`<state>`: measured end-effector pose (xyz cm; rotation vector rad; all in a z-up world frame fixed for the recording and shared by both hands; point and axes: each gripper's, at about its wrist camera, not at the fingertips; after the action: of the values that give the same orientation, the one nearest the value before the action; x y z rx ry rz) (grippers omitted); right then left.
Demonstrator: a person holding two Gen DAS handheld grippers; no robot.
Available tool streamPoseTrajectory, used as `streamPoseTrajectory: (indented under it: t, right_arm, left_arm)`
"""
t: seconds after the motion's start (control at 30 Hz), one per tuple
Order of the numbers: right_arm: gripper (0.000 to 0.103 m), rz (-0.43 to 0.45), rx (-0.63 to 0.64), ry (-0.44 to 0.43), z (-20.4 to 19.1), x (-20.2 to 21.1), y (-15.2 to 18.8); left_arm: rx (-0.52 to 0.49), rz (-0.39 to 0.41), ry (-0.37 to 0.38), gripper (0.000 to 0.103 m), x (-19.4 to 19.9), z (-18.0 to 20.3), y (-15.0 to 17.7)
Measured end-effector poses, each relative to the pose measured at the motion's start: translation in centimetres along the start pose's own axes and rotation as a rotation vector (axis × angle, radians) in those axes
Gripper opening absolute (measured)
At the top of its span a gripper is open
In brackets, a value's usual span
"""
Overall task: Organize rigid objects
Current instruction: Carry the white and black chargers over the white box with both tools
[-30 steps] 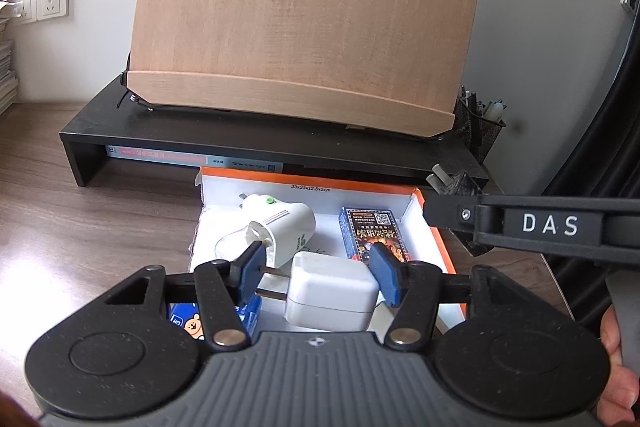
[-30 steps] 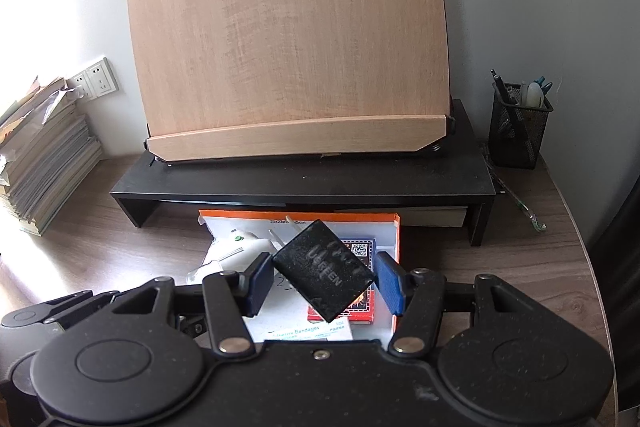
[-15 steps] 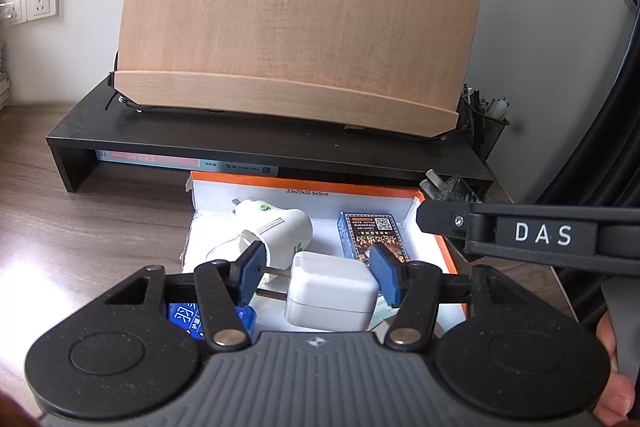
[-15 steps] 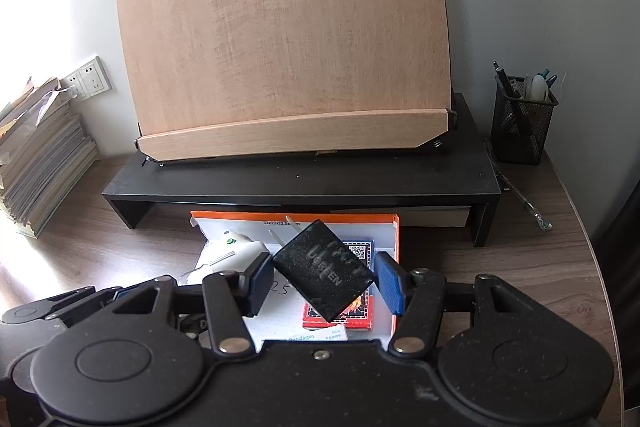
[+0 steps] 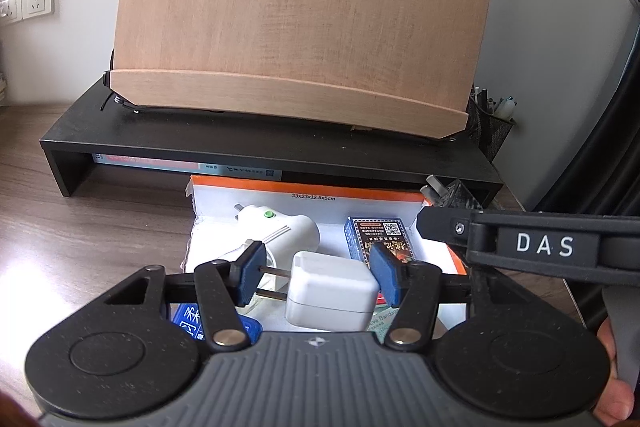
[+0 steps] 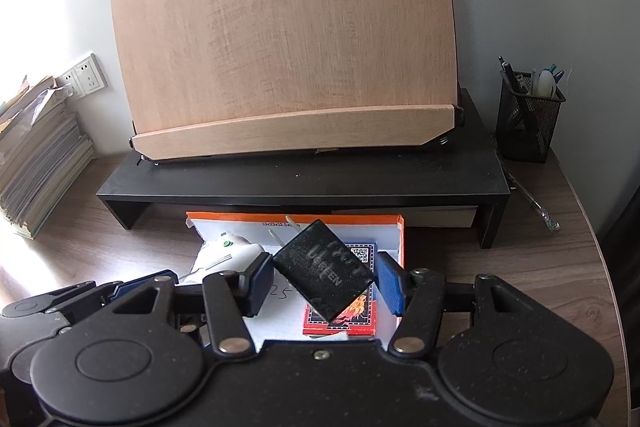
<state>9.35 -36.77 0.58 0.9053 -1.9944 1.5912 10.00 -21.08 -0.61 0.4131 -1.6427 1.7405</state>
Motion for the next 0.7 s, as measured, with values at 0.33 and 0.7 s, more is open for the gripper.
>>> streamPoseTrajectory:
  t: [0.33, 0.7]
  right_arm:
    - [0.068, -0.001, 0.001, -0.003, 0.23, 0.39, 0.27]
    - [0.068, -0.003, 0.002, -0.002, 0.6, 0.87, 0.6]
  left_arm:
    - [-0.007, 0.005, 0.0, 0.058, 0.28, 0.6, 0.06]
    - [-0.008, 0.002, -0.008, 0.058, 0.53, 0.85, 0.33]
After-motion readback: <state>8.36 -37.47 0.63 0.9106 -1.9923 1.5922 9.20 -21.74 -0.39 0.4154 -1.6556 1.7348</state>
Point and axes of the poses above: each gripper's, at about its wrist camera, not at the fingertips, and x roughly against the way its jaws point, z to its right, y to its underside
